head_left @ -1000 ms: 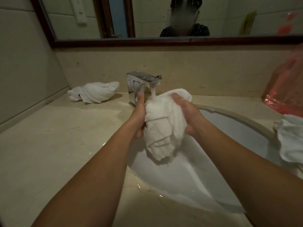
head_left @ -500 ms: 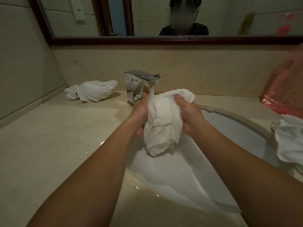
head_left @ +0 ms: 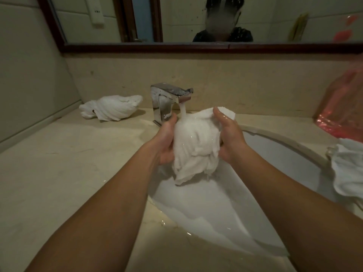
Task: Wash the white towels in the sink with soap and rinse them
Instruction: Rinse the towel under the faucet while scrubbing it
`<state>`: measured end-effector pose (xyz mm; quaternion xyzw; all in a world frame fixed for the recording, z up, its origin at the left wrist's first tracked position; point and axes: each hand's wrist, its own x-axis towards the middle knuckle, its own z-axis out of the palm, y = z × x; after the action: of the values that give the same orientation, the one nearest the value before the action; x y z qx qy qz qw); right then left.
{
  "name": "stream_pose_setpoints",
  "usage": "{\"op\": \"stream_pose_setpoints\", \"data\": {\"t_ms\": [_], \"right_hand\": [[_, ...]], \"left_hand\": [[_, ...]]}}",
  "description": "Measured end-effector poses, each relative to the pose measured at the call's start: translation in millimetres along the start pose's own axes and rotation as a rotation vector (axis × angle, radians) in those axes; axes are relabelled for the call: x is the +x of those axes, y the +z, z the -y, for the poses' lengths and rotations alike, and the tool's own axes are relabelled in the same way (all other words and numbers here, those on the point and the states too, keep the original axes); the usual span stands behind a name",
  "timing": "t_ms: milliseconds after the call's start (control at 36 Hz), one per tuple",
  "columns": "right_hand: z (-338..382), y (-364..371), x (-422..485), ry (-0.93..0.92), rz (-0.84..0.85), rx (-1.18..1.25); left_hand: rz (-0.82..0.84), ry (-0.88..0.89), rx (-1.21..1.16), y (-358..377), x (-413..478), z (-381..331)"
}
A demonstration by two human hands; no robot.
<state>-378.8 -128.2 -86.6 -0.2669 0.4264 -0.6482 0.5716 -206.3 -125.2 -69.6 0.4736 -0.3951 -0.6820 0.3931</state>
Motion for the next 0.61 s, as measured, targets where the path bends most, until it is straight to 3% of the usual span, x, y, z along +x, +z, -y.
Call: {"op": "stream_pose_setpoints", "data": {"t_ms": [222, 333, 444, 611], "right_hand": [[8, -4, -1, -0.055, -0.175, 0.064], [12, -8, -2, -0.05, -0.233, 0.064], [8, -11, 3, -0.026, -0.246, 0.066], [1, -2, 4, 0.003, -0.216, 0.048]], "left_hand": [[-0.058, 0.087, -0.038, -9, -1, -8], [-0.04, -0.039, -0.115, -16, 5, -6], [0.031, -0.103, -0.124, -7, -3, -4], [0.105, 0.023, -0.194, -2, -6, -5]]}}
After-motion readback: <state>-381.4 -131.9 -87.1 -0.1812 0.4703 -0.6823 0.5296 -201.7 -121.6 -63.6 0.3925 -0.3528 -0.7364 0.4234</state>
